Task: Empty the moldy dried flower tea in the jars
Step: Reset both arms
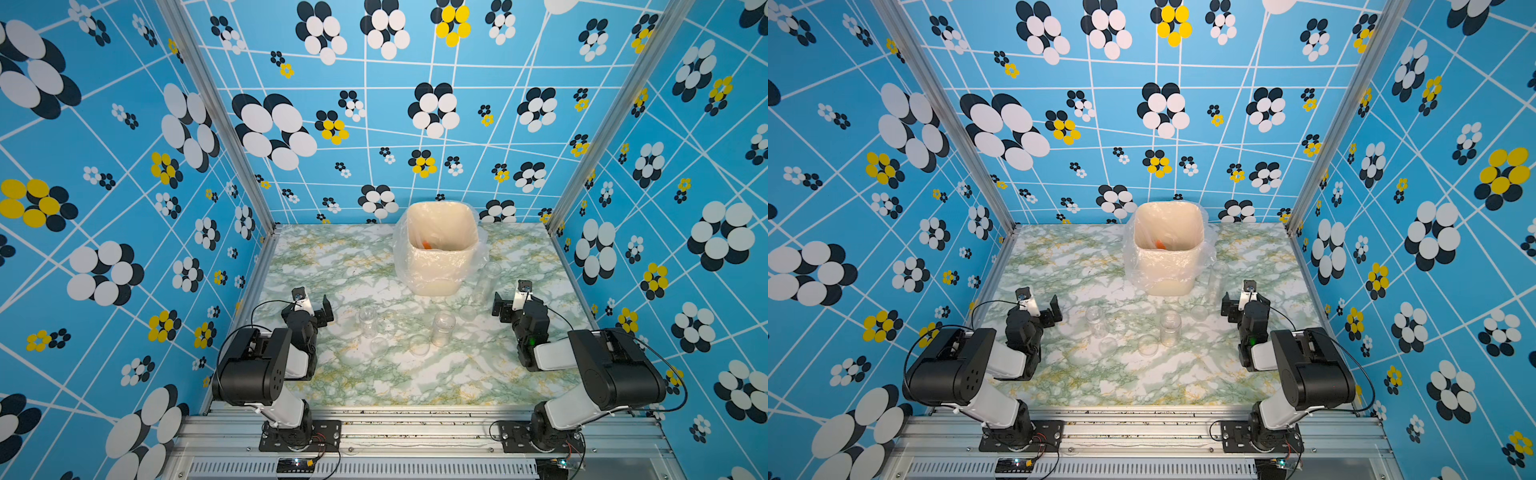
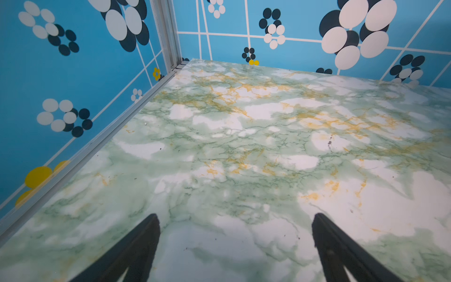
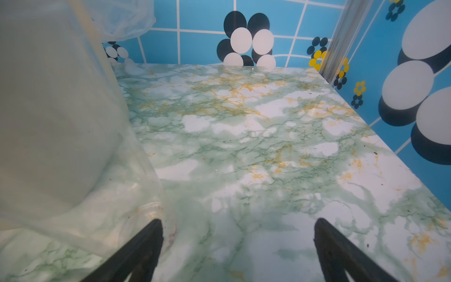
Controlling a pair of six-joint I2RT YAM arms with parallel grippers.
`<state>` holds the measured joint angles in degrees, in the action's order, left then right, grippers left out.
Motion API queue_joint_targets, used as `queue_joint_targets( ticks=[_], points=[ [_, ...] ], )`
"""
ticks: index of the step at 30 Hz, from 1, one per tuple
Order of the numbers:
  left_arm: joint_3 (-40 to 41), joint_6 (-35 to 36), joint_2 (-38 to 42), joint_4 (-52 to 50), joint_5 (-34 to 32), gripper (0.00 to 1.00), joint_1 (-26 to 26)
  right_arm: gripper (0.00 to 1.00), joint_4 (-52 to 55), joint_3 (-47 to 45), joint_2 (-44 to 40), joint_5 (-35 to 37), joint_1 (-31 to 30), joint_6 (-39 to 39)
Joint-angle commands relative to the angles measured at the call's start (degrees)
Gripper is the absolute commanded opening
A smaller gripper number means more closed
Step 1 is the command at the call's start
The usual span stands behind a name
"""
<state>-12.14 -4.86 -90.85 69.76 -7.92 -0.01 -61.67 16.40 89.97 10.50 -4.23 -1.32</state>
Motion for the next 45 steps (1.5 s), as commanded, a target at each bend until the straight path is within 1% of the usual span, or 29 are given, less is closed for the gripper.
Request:
queue_joint_targets(
  ticks=[1, 4, 9, 12, 16, 22, 27, 32, 35, 39, 42, 45],
  points=[
    [-3.7, 1.5, 1.3, -4.7, 2.8, 0.99, 0.4, 0.99, 2.5, 2.6, -0.4, -2.2, 0.9, 0.1],
    [-5.3, 1.7, 1.5, -7.7, 2.9, 0.99, 0.2, 0.99, 3.2, 2.9, -0.4, -2.9, 1.3, 0.3],
    [-5.8, 2.0, 1.6, -8.7, 1.2, 0.99, -0.5, 0.99, 3.2, 2.9, -0.5, -2.9, 1.3, 0.3],
    [-3.9, 2.4, 1.3, -4.7, 1.4, 0.99, -0.6, 0.99, 2.5, 2.5, -0.5, 0.4, 1.3, 1.3],
    [-4.6, 2.8, 1.4, -6.3, 1.8, 0.99, -0.9, 0.99, 5.8, 4.4, -0.5, 2.7, 1.3, 2.1],
    [-5.1, 2.9, 1.4, -7.1, 2.0, 0.99, -0.9, 0.99, 6.0, 4.5, -0.4, 2.9, 1.3, 2.3],
    [-7.9, 3.6, 1.7, -12.7, 3.6, 0.99, -1.0, 0.99, 6.0, 4.4, -0.4, 2.9, 1.3, 2.4],
    [-6.3, 4.8, 1.7, -9.7, 6.6, 0.99, -1.1, 0.99, 6.0, 4.4, -0.5, 2.9, 1.4, 2.3],
    [-6.4, 4.7, 1.6, -9.8, 6.3, 0.99, -1.0, 0.99, 6.0, 4.5, -0.4, 2.9, 1.4, 2.3],
    [-7.8, 3.9, 1.7, -12.6, 4.1, 0.99, -1.0, 0.99, 6.0, 4.5, -0.4, 2.9, 1.3, 2.3],
    [-9.1, 4.1, 1.7, -14.9, 4.2, 0.99, -1.2, 0.99, 6.0, 4.5, -0.4, 2.9, 1.3, 2.4],
    [-9.0, 4.1, 1.6, -14.8, 4.1, 0.99, -1.3, 0.99, 6.0, 4.4, -0.4, 2.9, 1.4, 2.3]
  ],
)
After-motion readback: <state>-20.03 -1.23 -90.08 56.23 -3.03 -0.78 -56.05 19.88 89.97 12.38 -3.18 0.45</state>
